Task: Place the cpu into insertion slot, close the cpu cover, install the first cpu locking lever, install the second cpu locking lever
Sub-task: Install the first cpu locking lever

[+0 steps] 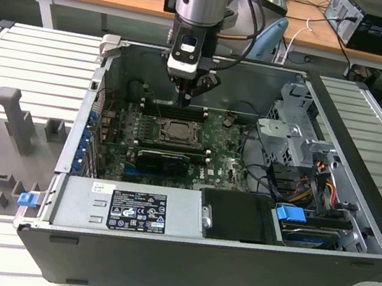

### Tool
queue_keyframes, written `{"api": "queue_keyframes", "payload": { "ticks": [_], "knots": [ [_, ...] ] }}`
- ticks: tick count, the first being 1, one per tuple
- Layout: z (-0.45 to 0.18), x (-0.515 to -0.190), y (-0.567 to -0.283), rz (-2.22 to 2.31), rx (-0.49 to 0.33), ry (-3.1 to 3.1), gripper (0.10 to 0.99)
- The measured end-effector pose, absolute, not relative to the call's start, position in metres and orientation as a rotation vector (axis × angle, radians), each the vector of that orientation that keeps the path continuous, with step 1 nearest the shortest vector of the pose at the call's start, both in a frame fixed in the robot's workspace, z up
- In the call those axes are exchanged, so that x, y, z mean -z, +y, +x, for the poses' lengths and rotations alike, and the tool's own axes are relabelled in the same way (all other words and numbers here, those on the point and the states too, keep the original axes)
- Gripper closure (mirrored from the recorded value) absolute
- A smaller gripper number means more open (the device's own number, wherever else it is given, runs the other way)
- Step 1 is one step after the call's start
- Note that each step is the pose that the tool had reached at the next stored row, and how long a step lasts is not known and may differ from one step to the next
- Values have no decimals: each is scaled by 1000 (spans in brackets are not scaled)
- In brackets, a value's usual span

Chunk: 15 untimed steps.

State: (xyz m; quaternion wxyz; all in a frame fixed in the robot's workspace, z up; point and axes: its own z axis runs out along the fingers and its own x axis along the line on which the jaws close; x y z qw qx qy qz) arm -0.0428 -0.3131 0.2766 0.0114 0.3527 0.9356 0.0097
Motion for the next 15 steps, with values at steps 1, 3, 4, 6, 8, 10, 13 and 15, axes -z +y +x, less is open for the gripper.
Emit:
{"api": "queue_keyframes", "payload": {
  "ticks": [1,3,4,6,8,10,13,15],
  "knots": [
    [-43,-277,-313,1074,-30,2928,980],
    [-43,-277,-313,1030,-31,2944,980],
    [-43,-277,-313,1007,-31,2952,980],
    [-43,-277,-313,974,-31,2964,980],
    [-43,-277,-313,928,-32,2979,980],
    [-43,-277,-313,862,-33,2999,980],
    [-43,-277,-313,756,-34,3029,980],
    [-43,-277,-313,710,-34,3040,980]
  ]
}}
